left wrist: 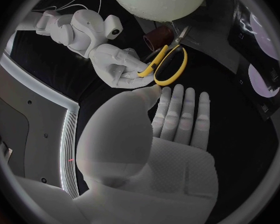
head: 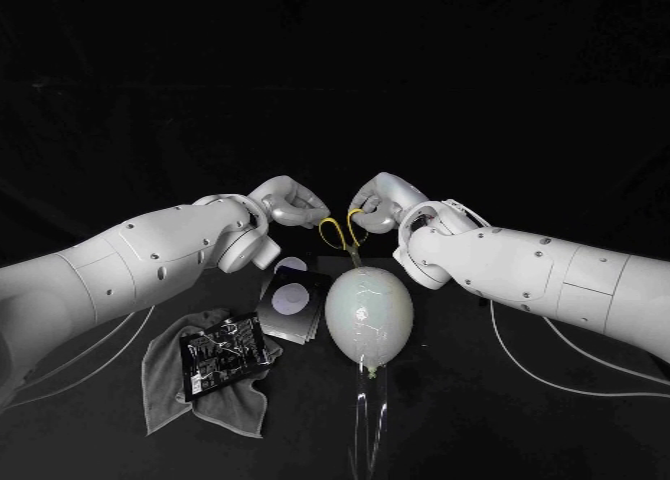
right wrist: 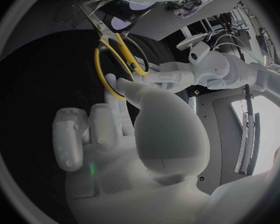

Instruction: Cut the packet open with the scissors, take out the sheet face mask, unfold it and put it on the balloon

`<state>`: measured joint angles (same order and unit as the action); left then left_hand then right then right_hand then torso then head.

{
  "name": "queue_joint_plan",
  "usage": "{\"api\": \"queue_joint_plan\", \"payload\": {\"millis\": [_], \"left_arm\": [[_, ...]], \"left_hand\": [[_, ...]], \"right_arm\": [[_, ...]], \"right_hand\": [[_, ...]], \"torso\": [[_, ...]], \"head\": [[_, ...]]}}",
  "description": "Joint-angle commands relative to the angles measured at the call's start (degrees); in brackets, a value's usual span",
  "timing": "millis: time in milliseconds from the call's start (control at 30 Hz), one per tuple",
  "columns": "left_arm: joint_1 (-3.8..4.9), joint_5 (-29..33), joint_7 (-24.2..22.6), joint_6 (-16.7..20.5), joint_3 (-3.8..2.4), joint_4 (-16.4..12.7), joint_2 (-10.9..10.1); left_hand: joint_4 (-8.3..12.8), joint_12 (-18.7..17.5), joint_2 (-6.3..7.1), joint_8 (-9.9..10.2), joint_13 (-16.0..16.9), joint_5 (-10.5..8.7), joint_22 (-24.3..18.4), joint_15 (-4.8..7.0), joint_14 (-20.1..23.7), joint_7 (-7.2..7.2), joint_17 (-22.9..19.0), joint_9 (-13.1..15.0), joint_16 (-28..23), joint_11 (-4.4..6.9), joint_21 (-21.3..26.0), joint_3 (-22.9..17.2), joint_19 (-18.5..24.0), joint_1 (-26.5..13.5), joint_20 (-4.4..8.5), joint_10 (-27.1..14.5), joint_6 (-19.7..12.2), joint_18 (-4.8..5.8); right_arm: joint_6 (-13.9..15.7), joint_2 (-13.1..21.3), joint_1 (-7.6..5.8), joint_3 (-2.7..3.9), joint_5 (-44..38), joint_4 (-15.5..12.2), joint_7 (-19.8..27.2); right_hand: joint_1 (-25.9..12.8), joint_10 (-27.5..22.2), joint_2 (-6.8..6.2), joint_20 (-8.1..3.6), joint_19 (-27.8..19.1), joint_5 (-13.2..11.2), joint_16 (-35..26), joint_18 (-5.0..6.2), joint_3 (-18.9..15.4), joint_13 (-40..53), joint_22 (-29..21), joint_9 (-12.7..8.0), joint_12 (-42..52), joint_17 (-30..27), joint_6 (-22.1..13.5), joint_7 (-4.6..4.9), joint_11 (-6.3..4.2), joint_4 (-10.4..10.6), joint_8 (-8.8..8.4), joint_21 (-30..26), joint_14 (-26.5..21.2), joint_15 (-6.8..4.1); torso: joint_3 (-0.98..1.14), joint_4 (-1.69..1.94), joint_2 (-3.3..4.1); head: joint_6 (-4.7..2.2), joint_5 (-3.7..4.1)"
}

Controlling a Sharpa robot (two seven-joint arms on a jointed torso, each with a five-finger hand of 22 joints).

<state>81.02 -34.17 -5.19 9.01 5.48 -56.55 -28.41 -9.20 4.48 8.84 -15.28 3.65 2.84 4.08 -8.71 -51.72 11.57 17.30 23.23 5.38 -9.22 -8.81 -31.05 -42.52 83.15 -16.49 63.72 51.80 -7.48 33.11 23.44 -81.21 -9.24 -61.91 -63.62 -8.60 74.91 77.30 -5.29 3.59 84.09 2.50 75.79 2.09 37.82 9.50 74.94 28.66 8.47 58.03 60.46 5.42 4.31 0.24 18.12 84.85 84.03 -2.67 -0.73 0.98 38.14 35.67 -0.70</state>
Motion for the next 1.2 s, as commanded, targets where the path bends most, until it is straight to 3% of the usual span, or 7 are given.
{"api": "queue_joint_plan", "payload": {"millis": [33, 267, 533, 800, 1200], "left_arm": [[0.06, 5.27, -1.72, 3.06, -0.05, 0.04, -0.34], [0.06, 10.23, -2.72, 5.65, -0.10, 0.12, -1.53], [0.06, 11.63, -2.58, 5.56, -0.11, -0.06, -2.31], [0.03, 13.39, -3.23, 5.77, -0.11, -0.96, -3.40], [-0.34, 18.60, -5.94, 6.65, -0.12, -5.73, -7.60]], "left_hand": [[-0.55, -0.33, 0.10, 0.17, -0.03, -0.09, 0.08, 0.13, -0.51, 0.25, -0.07, -0.11, 0.32, -0.06, -0.29, -0.03, -0.58, -0.93, -0.07, 0.37, 0.20, -0.29], [-1.39, -0.57, 0.87, 0.41, -0.03, -0.09, 0.08, 0.15, -0.81, 0.44, -0.12, -0.39, 0.49, -0.15, -0.40, 0.43, -1.03, -2.15, -0.07, 0.46, 0.20, -0.60], [-1.45, -0.60, 0.95, 0.45, -0.03, -0.09, 0.08, 0.15, -0.83, 0.45, -0.13, -0.42, 0.50, -0.16, -0.41, 0.47, -1.08, -2.22, -0.07, 0.45, 0.19, -0.63], [-1.46, -0.62, 0.95, 0.47, -0.02, -0.08, 0.10, 0.18, -0.94, 0.38, -0.14, -0.47, 0.56, -0.12, -0.48, 0.40, -1.26, -2.18, -0.05, 0.50, 0.25, -0.75], [-1.34, -0.70, 1.08, 0.58, -0.02, -0.07, 0.27, 0.38, -1.64, 0.33, -0.13, -0.74, 0.99, -0.01, -1.07, 0.08, -2.61, -1.80, 0.02, 0.68, 0.56, -1.63]], "right_arm": [[5.31, 0.07, -0.12, 0.10, 1.84, -0.12, 3.98], [9.64, 0.18, -0.15, 0.23, 5.91, -0.23, 7.51], [11.39, 0.57, -0.34, 0.74, 8.53, -0.47, 9.28], [11.88, 1.60, -1.06, 1.24, 9.04, -0.22, 9.60], [9.35, 8.02, -2.71, 1.63, 9.59, -1.50, 9.30]], "right_hand": [[0.16, 4.34, 0.58, -0.37, 3.39, 0.30, -0.23, -0.84, 0.49, 0.06, 13.41, 0.23, -0.28, -0.04, -0.46, 0.05, -3.19, -0.02, 0.34, -0.12, 0.36, -0.27], [0.14, 4.31, 0.58, -0.36, 3.43, 0.30, -0.22, -0.86, 0.52, 0.07, 13.44, 0.26, -0.30, -0.02, -0.49, 0.06, -3.18, -0.03, 0.35, -0.03, 0.37, -0.26], [0.09, 4.24, 0.58, -0.36, 3.37, 0.30, -0.26, -0.83, 0.61, 0.10, 13.39, 0.34, -0.37, -0.11, -0.56, 0.08, -3.16, -0.07, 0.37, -0.16, 0.36, -0.25], [0.04, 4.16, 0.57, -0.35, 3.35, 0.31, -0.26, -0.82, 0.70, 0.13, 13.38, 0.43, -0.44, -0.09, -0.65, 0.11, -3.14, -0.12, 0.39, -0.19, 0.37, -0.23], [0.01, 4.12, 0.48, -0.34, 3.37, 0.29, -0.14, -0.83, 0.76, 0.17, 13.40, 0.54, -0.49, 0.16, -0.71, 0.12, -3.13, -0.21, 0.44, -0.13, 0.42, -0.22]], "torso": [[0.00, 0.03, 0.01], [0.00, 0.11, 0.07], [-0.01, 0.11, 0.03], [-0.04, -0.08, -0.02], [0.06, -0.19, -0.10]], "head": [[-0.06, 0.09], [-0.16, 0.22], [-0.08, 0.21], [-0.13, 0.29], [-0.59, 1.89]]}}
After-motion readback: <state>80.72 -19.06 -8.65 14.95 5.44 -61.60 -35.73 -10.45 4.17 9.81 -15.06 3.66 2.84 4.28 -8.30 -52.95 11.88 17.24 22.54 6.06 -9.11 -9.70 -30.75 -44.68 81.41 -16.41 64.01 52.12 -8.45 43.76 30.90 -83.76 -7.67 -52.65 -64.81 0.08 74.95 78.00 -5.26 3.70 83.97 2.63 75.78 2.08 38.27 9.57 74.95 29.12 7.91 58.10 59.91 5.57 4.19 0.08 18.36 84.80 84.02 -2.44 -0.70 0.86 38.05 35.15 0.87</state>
